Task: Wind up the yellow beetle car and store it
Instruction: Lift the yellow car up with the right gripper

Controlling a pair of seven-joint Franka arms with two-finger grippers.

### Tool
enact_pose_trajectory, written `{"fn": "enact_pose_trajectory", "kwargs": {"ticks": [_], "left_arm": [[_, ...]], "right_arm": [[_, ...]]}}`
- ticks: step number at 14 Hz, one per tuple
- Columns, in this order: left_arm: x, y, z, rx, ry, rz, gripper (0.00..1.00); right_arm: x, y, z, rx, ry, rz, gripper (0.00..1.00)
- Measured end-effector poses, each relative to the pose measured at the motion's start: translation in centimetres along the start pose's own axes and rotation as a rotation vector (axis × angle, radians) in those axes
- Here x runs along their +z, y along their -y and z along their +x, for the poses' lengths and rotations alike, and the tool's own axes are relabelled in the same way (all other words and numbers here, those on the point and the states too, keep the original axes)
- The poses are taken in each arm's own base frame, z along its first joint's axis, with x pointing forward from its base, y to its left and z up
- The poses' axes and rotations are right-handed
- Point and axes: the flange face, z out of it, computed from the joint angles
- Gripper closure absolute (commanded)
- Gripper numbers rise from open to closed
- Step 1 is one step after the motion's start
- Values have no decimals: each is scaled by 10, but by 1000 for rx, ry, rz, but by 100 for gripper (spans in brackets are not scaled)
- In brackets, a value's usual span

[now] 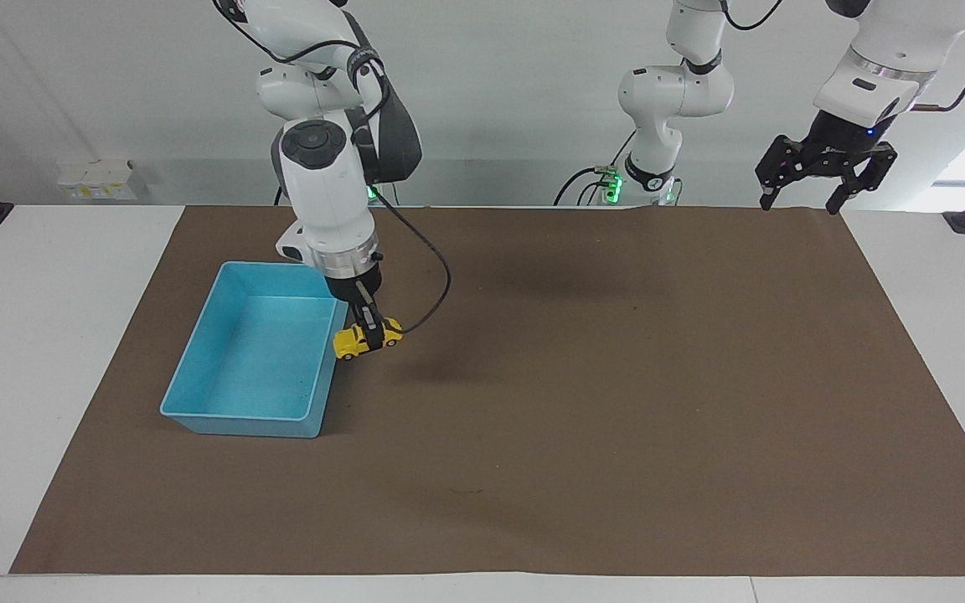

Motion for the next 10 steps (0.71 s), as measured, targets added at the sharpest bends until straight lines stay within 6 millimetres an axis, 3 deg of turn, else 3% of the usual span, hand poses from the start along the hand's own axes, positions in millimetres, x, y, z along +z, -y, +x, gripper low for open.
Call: {"fn": "enact_pose_trajectory", "kwargs": {"ticks": [4,10], "left_arm": [[0,0,0,0,0,0,0],[0,0,0,0,0,0,0]], "right_arm": [[-26,-8,2,-115,-1,18,100],[-29,-21,32,-309,7,-17,100]]}}
